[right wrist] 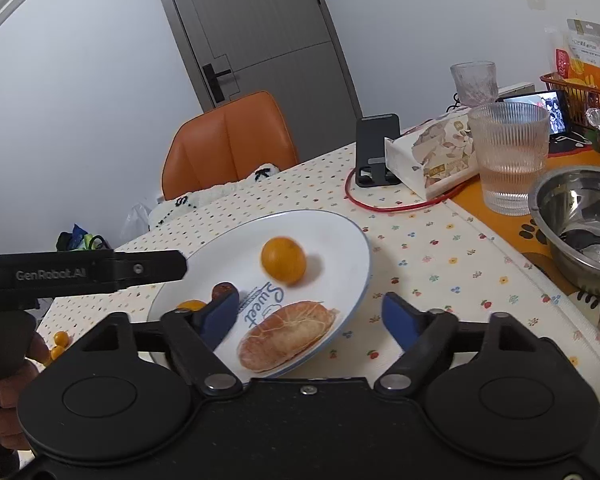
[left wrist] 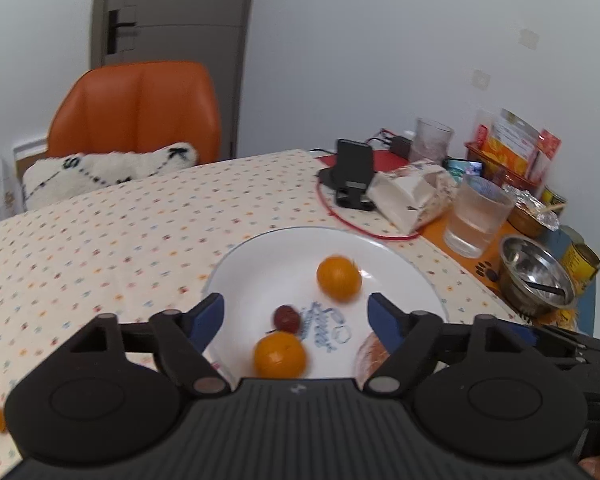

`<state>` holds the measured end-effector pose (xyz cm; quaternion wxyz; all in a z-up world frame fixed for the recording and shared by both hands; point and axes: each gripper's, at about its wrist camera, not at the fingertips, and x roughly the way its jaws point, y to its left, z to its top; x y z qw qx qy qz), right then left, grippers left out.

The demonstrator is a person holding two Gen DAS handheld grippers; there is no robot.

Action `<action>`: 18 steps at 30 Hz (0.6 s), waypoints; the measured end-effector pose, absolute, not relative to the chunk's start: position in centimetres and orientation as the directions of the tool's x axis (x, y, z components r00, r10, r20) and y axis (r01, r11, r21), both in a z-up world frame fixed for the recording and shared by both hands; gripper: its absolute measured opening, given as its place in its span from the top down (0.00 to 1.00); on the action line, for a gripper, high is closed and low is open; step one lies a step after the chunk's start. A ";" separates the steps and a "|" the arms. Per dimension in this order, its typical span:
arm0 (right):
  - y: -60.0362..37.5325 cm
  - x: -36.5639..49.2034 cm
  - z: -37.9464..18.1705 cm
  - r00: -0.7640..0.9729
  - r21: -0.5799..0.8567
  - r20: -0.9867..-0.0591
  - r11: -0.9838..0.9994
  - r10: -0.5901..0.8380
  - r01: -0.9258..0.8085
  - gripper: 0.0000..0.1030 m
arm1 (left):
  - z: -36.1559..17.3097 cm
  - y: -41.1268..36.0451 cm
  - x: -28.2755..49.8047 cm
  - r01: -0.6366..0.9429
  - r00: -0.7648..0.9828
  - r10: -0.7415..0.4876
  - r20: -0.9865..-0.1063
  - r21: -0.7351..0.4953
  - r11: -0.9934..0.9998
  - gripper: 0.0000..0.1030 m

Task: Organize fruits
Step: 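Open both tools to release the orange and pomelo segment onto the plate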

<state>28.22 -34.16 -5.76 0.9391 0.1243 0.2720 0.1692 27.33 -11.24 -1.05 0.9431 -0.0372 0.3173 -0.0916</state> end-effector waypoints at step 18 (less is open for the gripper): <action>-31.8 26.4 -4.0 0.840 0.310 -0.414 0.922 0.349 -0.231 0.00 | 0.7 -5.7 23.0 0.021 0.822 -0.091 -0.562 -0.130 0.991 0.13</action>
